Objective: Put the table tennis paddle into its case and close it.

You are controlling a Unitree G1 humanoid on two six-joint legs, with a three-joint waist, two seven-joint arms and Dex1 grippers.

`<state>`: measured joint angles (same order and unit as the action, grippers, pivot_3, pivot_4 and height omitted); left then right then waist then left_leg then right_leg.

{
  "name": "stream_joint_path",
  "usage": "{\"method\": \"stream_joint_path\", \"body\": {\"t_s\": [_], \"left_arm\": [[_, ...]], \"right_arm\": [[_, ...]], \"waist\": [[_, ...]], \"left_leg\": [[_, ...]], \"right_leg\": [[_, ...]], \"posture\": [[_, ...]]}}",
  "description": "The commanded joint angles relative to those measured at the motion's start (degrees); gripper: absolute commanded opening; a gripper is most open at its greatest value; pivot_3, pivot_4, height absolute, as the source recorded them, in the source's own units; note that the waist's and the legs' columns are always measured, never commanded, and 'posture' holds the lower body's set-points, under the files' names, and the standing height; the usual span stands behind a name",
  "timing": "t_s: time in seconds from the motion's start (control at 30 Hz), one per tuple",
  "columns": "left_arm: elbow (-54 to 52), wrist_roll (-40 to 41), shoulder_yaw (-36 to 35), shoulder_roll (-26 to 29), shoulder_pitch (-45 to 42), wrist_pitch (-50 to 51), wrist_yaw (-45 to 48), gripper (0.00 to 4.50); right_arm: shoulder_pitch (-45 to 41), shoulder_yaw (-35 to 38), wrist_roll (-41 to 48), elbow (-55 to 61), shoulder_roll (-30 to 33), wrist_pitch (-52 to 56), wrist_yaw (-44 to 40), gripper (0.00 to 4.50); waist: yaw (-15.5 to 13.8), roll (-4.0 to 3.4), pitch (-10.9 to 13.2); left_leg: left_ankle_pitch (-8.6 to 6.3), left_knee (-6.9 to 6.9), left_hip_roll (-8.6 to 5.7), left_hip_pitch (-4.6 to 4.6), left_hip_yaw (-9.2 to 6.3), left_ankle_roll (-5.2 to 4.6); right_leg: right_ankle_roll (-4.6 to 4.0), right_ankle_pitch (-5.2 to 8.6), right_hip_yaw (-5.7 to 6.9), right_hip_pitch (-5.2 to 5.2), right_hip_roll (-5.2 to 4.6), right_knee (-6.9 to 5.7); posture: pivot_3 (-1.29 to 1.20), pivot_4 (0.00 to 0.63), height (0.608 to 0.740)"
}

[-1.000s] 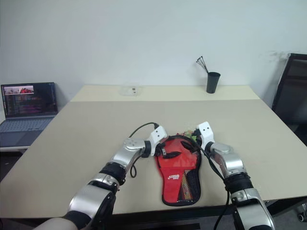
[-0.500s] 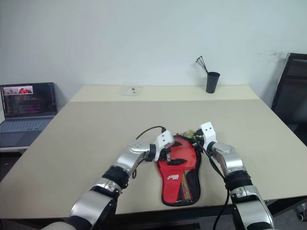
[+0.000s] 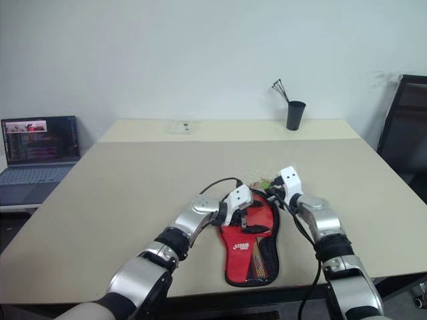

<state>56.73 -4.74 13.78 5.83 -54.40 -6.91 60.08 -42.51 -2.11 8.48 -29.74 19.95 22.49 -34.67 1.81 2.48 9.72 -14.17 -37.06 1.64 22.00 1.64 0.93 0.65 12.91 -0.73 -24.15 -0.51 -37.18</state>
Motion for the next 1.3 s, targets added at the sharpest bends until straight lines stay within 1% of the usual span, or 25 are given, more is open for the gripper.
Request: {"method": "stream_joint_path", "body": {"t_s": [0.03,0.23,0.4,0.57,0.73,1.03,1.3], "left_arm": [[2.0,-0.5,-0.4,0.7,1.2,0.3,-1.5,4.5],[2.3,1.7,-3.1,2.1,1.3,1.9,-2.0,4.5],[2.5,2.0,-3.7,2.2,1.2,2.4,-1.7,4.5],[3.1,1.8,-3.7,1.8,0.8,2.4,-1.9,4.5],[3.9,1.2,-3.1,1.1,0.6,2.3,-2.0,4.5],[5.1,0.0,-1.8,-0.7,0.2,1.6,-1.8,4.5],[6.4,-1.0,-0.8,-2.6,-0.6,0.7,-1.5,4.5]], "right_arm": [[1.4,0.0,-0.7,3.6,2.5,0.5,-1.7,0.05],[5.4,-1.2,-1.6,8.5,7.4,1.9,-5.5,0.05],[9.1,-1.4,-1.2,14.1,10.6,4.2,-8.1,0.05],[14.8,-1.3,0.4,24.1,15.8,8.4,-12.8,0.05],[20.6,0.2,3.9,36.3,21.6,13.8,-16.9,0.05],[28.5,4.5,9.3,48.7,27.5,20.4,-17.8,0.05],[39.2,8.3,12.8,57.0,31.7,23.5,-18.1,0.05]], "waist": [[0.0,0.0,0.0],[-0.1,-0.02,0.0],[-0.4,-0.02,0.0],[-0.8,-0.04,0.0],[-1.3,-0.05,0.0],[-1.9,-0.06,0.0],[-2.1,-0.05,0.0]], "left_leg": [[0.0,0.0,0.0,-0.01,0.01,0.0],[0.0,0.0,-0.01,0.01,0.01,0.0],[0.0,0.01,-0.01,0.04,-0.01,0.0],[-0.01,0.01,-0.07,0.1,-0.03,0.0],[-0.01,0.01,-0.07,0.11,-0.05,0.0],[-0.01,0.0,-0.07,0.09,-0.07,0.0],[-0.01,-0.02,-0.08,0.04,-0.08,0.01]], "right_leg": [[0.0,0.0,-0.01,0.0,0.01,0.0],[0.01,0.0,-0.02,-0.01,0.01,-0.01],[0.02,0.01,0.02,0.0,0.0,0.06],[0.03,0.01,0.05,0.0,-0.04,0.13],[0.04,0.02,0.09,-0.01,-0.02,0.15],[0.05,0.03,0.13,0.04,-0.02,0.19],[0.06,0.03,0.14,0.1,-0.04,0.2]], "posture": [[0.0,0.15,0.74],[0.0,0.15,0.74],[0.0,0.15,0.74],[0.0,0.15,0.74],[0.0,0.15,0.74],[0.0,0.15,0.74],[0.0,0.15,0.74]]}}
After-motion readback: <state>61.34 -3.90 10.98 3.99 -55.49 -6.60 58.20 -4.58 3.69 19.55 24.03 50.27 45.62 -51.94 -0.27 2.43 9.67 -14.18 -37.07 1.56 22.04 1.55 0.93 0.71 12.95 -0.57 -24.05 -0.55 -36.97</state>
